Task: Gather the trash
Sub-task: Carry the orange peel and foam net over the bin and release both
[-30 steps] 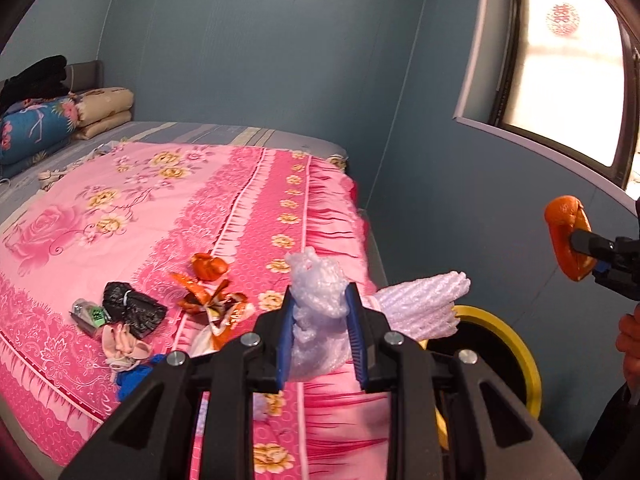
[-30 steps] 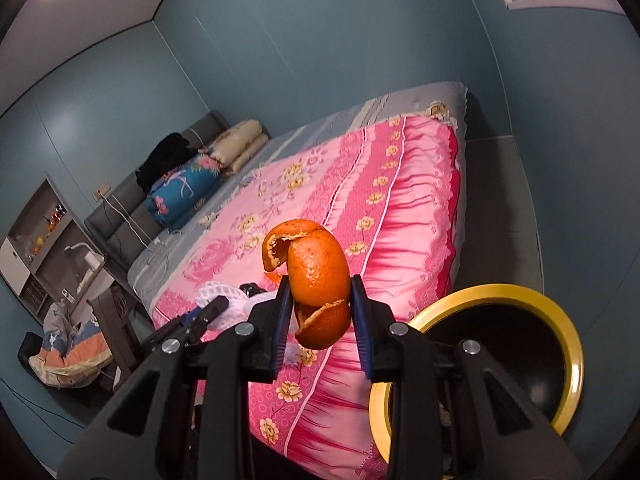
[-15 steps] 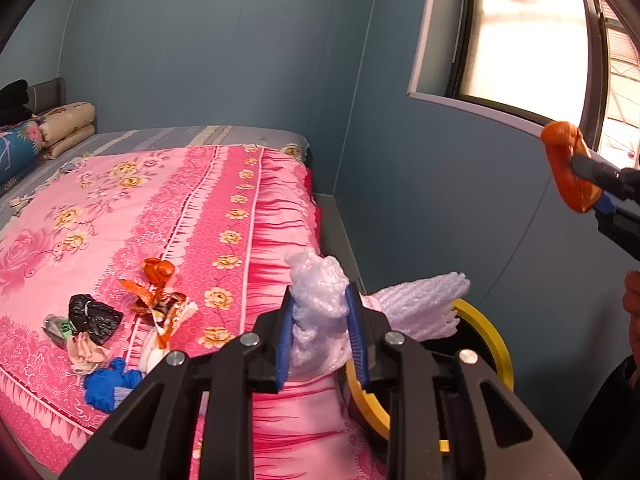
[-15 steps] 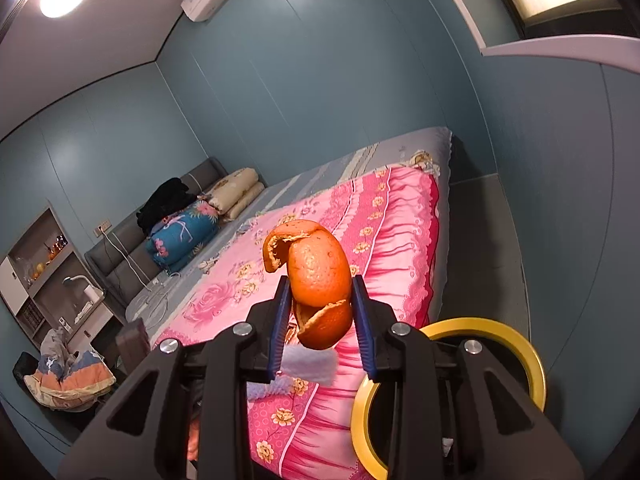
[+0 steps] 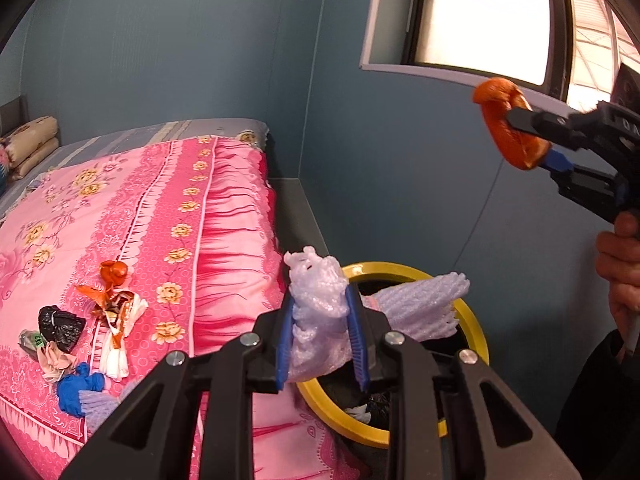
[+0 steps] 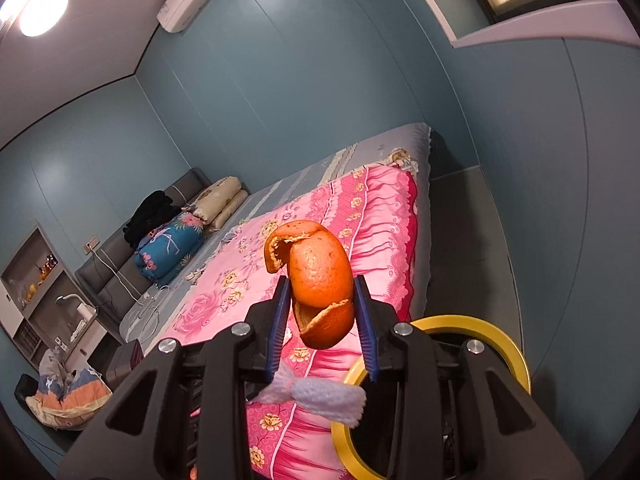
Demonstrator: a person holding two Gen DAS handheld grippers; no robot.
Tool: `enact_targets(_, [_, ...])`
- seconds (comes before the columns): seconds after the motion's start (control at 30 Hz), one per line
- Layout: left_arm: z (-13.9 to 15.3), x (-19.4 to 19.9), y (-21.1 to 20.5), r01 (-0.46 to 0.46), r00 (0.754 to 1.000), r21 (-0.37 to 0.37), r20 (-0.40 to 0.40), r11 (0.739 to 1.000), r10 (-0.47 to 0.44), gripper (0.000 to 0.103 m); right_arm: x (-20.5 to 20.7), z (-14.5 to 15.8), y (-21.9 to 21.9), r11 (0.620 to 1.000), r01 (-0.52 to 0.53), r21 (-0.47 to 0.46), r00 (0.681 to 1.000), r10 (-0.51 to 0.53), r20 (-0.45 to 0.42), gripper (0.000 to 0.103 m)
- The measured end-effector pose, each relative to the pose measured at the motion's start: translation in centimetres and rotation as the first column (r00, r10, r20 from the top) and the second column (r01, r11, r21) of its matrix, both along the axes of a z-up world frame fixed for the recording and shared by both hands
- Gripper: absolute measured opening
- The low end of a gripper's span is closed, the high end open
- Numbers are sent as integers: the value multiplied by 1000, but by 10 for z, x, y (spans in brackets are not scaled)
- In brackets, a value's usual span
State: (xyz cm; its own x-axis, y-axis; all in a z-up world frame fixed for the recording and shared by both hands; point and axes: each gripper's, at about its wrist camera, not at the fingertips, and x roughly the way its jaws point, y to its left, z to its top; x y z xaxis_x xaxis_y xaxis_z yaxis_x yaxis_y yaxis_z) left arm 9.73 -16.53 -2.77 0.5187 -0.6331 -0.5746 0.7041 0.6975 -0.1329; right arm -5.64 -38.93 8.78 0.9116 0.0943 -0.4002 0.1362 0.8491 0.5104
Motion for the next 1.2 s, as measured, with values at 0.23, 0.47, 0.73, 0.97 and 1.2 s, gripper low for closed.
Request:
enact_targets(0.23, [-11, -12, -19, 53, 999, 32, -12, 998, -53, 23, 6, -12, -5, 1000, 25, -12, 999, -26, -24, 32])
enact_targets(0.47, [-24, -14, -30, 82, 995, 43, -56, 996, -79, 24, 16, -27, -11, 1000, 16, 2, 997, -16, -72, 34])
enact_targets(0.73, [-32, -17, -38, 106, 992, 44, -73, 993, -103, 25, 26, -41, -18, 1000, 18, 22, 995, -16, -97, 35])
enact_targets(0.97, [-32, -21, -40, 127, 990, 38, -65, 991, -124, 30, 24, -40, -14, 999, 34, 17, 996, -32, -83, 42])
enact_targets(1.2, [-30, -23, -33, 111, 993, 19, -52, 994, -110, 72, 20, -39, -15, 997, 76, 1, 995, -75, -72, 51])
